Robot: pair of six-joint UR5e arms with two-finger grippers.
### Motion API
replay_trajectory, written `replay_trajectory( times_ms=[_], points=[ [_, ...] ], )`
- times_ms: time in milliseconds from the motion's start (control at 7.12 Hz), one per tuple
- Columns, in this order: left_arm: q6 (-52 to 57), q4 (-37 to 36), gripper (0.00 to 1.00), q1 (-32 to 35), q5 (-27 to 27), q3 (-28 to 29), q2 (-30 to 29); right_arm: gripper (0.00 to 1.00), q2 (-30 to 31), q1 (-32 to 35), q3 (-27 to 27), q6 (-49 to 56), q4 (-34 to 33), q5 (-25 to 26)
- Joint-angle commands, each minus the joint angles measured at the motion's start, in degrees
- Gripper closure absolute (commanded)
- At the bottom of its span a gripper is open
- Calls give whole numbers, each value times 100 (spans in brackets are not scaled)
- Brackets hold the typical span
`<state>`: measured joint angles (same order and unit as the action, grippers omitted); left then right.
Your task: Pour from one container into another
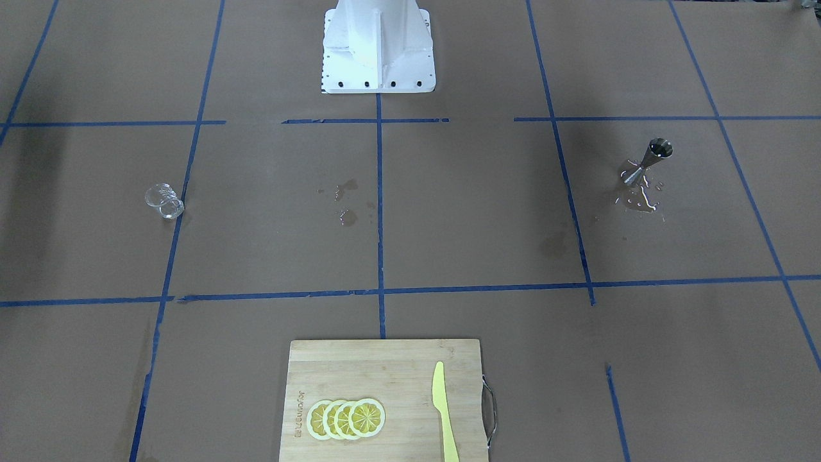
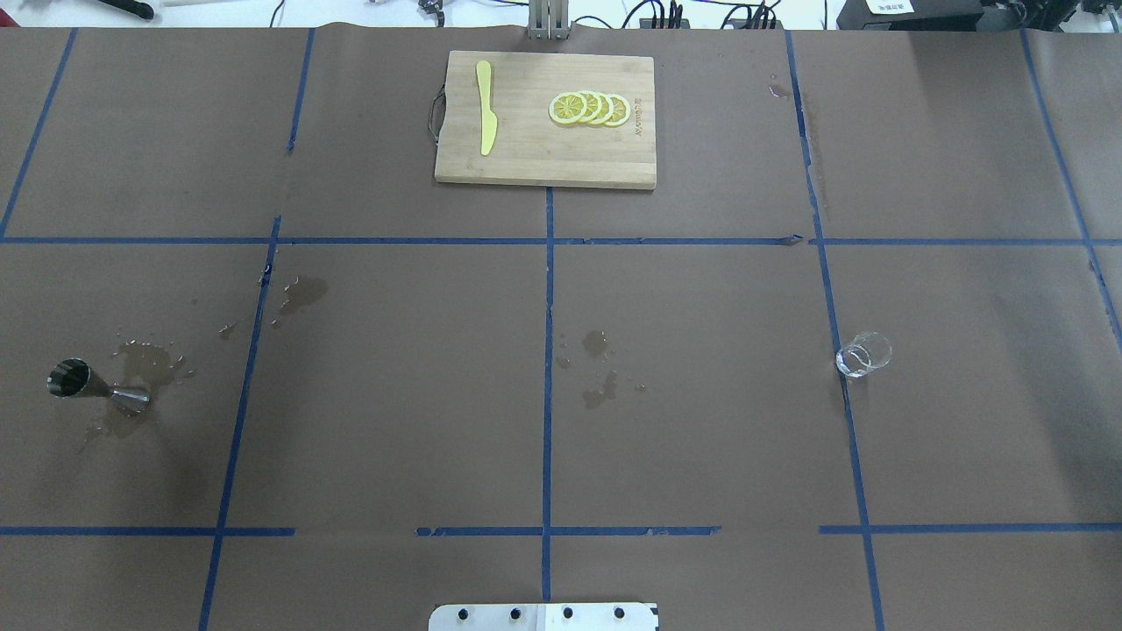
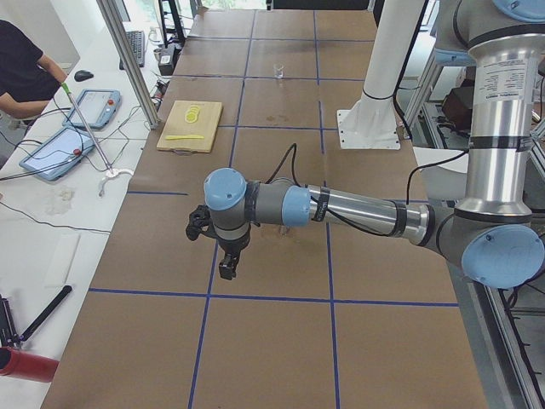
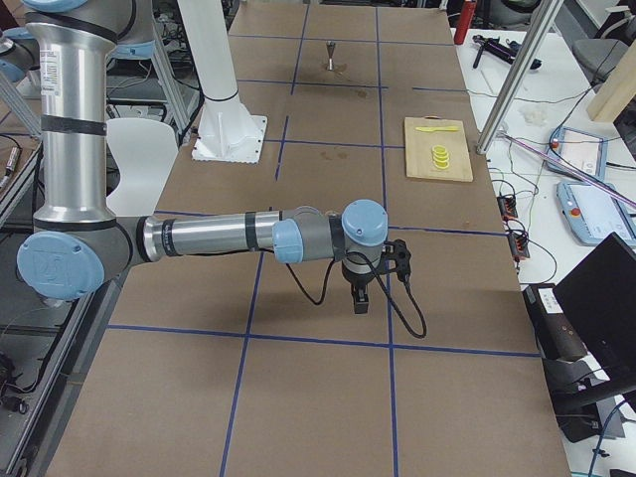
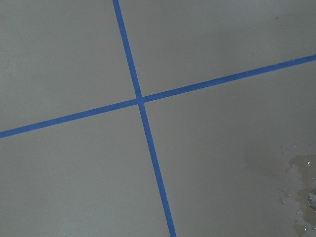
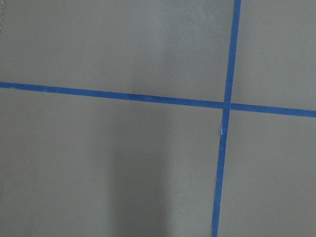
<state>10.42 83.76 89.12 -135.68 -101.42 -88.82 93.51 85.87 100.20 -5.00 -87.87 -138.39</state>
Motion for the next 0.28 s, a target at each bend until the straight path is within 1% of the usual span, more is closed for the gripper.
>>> replay_trajectory(
  times_ms=[0,140],
  points=[
    [-5,0,0,1,6,-1,-13,0,-8,0,-9,-917,33,23],
    [-13,-17,0,1,6,-36,-56,0,1,0,8,-1150,59,32]
  ],
)
